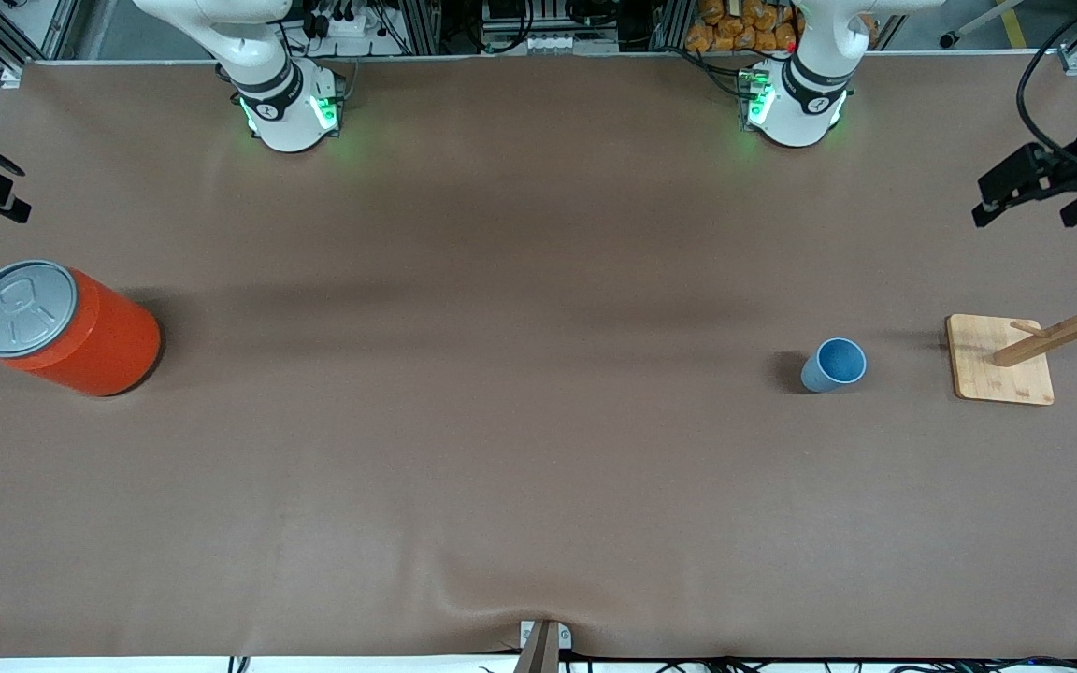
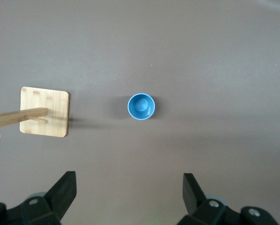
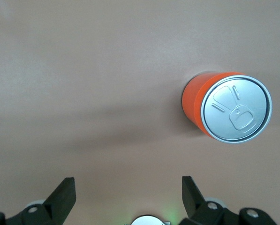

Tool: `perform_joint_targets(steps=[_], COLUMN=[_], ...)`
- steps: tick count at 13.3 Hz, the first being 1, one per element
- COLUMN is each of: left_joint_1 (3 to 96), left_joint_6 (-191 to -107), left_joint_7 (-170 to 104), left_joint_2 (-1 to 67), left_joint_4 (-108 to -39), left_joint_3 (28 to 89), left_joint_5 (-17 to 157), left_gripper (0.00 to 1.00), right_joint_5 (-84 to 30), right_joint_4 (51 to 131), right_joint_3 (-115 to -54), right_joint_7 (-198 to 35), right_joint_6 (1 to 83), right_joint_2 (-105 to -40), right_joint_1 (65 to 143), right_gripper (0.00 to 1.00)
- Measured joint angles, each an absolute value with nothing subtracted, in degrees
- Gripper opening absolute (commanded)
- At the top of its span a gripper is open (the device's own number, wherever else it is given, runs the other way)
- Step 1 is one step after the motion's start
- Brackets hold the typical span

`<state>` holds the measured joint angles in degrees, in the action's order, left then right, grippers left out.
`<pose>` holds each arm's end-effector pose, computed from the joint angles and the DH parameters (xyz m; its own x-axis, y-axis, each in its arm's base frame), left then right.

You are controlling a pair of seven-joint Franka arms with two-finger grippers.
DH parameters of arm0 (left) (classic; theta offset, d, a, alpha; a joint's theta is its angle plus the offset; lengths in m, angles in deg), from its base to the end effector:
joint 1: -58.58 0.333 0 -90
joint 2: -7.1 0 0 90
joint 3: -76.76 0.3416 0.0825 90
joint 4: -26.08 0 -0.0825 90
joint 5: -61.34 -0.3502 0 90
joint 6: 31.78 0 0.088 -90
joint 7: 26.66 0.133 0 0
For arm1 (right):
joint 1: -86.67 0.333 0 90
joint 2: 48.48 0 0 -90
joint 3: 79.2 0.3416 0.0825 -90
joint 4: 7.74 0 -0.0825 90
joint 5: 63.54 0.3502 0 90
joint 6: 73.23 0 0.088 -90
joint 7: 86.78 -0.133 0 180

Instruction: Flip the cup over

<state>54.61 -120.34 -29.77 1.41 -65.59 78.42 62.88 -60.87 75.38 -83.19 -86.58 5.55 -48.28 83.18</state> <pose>0.4852 -0.0223 0.6591 0.9990 0.0133 0.0433 0.0119 -0.9994 0.0321 0.4935 -0.0579 0.6611 0.9905 -0.1174 -0.0718 -0.1209 -0.9916 -0.0467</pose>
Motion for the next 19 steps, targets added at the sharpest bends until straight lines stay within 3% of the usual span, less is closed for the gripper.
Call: perform_joint_targets(steps=[19], left_joint_1=[54.1], left_joint_6=[-122.8], left_joint_7=[-30.3], left_joint_2=[4.3], left_joint_4=[-63.9], left_joint_3=[80.0], left_joint_5=[62.9], left_gripper=[1.0], right_joint_5=[-60.8], right_joint_4=[75.4], right_joint_3=[-83.1], right_joint_7=[-86.6], right_joint_6=[5.1], right_joint_2=[-48.3], right_joint_1=[83.1], right_gripper=[1.0])
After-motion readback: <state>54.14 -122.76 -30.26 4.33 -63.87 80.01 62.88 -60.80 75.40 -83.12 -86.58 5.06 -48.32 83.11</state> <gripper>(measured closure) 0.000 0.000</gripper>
